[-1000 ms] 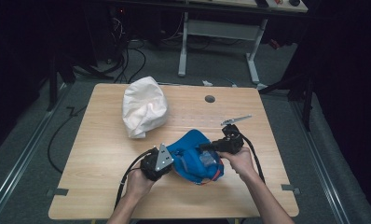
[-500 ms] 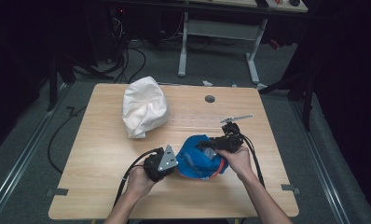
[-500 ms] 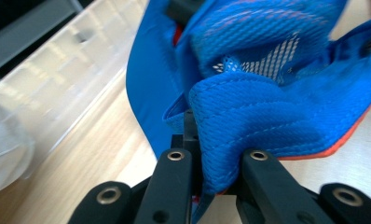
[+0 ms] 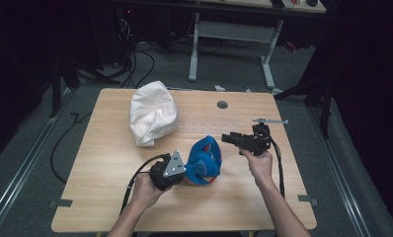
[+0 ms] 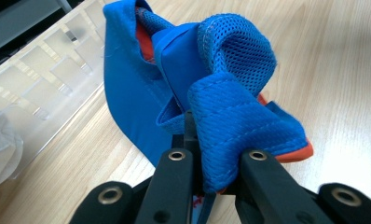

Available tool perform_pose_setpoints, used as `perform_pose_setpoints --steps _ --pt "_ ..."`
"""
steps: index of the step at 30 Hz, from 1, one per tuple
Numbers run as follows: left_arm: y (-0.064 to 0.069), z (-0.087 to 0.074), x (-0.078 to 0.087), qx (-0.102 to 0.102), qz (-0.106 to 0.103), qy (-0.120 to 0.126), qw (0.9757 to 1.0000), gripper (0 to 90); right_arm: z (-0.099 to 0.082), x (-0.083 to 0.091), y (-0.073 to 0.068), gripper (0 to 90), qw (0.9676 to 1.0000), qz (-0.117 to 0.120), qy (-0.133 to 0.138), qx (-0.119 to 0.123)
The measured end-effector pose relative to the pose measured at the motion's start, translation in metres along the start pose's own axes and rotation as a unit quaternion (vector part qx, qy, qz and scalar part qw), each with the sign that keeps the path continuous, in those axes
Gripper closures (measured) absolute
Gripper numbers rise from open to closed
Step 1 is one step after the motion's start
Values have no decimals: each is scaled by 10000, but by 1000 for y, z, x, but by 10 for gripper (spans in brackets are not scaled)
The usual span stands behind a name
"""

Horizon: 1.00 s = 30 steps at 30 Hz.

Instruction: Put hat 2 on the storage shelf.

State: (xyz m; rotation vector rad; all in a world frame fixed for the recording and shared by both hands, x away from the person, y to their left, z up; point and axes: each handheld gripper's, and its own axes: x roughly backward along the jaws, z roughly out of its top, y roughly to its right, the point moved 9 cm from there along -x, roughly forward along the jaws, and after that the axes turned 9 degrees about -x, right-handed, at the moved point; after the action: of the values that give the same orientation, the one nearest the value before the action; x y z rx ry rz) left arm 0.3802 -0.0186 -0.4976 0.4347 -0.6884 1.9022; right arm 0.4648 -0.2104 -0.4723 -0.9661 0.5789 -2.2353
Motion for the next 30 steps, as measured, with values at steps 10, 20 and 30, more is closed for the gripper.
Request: perform_pose_setpoints --steps 10,20,30 --pt "-17 4 7 540 18 321 9980 863 -33 3 41 396 9935 -1000 -272 460" --pt "-34 6 9 993 73 494 9938 863 -75 1 80 396 9726 -2018 -288 1114" --pt "-50 19 10 1232 107 679 9900 862 -88 4 98 376 9594 -2497 -77 1306"
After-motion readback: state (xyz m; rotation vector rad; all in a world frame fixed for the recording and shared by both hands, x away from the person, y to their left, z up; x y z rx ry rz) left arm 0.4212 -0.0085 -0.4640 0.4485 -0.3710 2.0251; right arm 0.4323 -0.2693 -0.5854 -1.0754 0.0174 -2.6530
